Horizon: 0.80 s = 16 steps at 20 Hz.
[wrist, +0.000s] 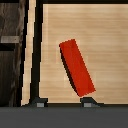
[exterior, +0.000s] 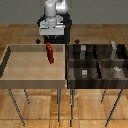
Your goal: Place the box of cereal into the appropriate compartment.
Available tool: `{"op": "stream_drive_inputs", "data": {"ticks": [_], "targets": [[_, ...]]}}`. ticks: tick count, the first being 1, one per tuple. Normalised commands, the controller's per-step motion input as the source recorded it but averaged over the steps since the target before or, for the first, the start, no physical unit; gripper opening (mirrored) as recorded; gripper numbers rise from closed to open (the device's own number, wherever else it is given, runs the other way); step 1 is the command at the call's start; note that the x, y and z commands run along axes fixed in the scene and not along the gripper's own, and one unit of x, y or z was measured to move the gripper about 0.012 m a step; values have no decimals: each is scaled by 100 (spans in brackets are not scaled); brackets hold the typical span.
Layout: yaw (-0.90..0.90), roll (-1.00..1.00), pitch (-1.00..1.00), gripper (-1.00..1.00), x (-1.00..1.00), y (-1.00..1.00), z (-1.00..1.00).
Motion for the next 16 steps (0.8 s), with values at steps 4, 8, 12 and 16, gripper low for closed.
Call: {"op": "stream_drive_inputs", "data": {"ticks": [4, 8, 12, 16], "targets": [[0, 0, 0, 100, 0, 0, 0], [0, 0, 0, 100, 0, -25, 0], [0, 0, 0, 100, 0, -25, 0], [0, 0, 0, 100, 25, 0, 0]]}}
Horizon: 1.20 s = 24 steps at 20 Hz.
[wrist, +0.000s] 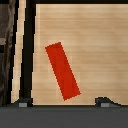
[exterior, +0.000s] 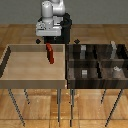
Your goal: Place the box of cereal into the appropriate compartment.
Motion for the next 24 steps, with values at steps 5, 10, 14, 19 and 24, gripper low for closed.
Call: {"op": "stream_drive_inputs", "data": {"ticks": [5, 10, 14, 19, 24], "targets": [[0, 0, 0, 100, 60, 0, 0], [0, 0, 0, 100, 0, 20, 0], [0, 0, 0, 100, 0, 0, -100], [0, 0, 0, -100, 0, 0, -40], [0, 0, 0, -100, 0, 0, 0]]}}
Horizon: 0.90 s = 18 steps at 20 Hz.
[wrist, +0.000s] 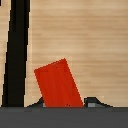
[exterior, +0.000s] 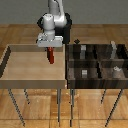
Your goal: Place the box of cereal into the appropriate compartment.
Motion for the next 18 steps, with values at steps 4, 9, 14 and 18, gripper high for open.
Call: {"op": "stream_drive_inputs", "data": {"ticks": [4, 9, 14, 18], "targets": [[0, 0, 0, -100, 0, 0, 25], [0, 0, 0, -100, 0, 0, 80], [0, 0, 0, -100, 0, 0, 100], [0, 0, 0, -100, 0, 31, 50]]}}
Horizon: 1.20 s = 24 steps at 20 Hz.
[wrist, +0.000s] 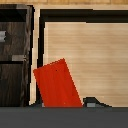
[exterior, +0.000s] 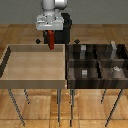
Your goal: Place the box of cereal into the appropriate compartment.
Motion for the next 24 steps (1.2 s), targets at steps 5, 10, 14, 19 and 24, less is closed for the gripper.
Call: {"op": "stream_drive_inputs", "data": {"ticks": [5, 10, 14, 19, 24], "targets": [[0, 0, 0, -100, 0, 100, 0], [0, 0, 0, -100, 0, 100, 0], [0, 0, 0, -100, 0, 100, 0], [0, 0, 0, -100, 0, 100, 0], [0, 0, 0, -100, 0, 100, 0]]}}
